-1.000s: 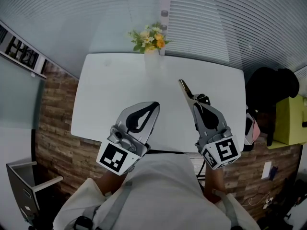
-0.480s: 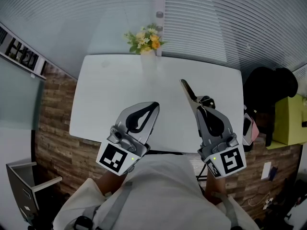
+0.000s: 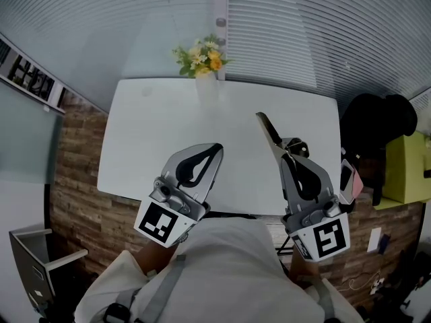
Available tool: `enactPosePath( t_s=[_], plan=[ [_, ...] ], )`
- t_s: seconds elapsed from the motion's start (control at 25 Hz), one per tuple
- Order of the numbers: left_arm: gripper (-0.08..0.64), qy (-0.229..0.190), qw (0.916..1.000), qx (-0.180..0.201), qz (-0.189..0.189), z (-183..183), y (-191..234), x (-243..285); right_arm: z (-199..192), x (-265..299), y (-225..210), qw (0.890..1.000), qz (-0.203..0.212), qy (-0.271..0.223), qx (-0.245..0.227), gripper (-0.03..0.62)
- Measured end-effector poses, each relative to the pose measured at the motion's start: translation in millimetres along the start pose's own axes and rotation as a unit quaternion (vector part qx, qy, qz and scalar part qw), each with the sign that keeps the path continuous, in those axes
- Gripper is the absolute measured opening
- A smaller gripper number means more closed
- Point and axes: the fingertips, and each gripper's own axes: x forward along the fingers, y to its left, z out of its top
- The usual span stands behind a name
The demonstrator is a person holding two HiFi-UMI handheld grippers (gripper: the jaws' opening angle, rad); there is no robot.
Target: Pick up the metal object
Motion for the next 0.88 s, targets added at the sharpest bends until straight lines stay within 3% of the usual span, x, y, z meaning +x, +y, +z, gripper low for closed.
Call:
enactPosePath(
  t_s=[0.88],
  plan=[
    [0.002,-0.001,1.0,0.003,-0.003,5.0,-5.0,-7.8,5.7,-5.3,7.3,1.0,0.003,-0.005,-0.008,0.011]
  ],
)
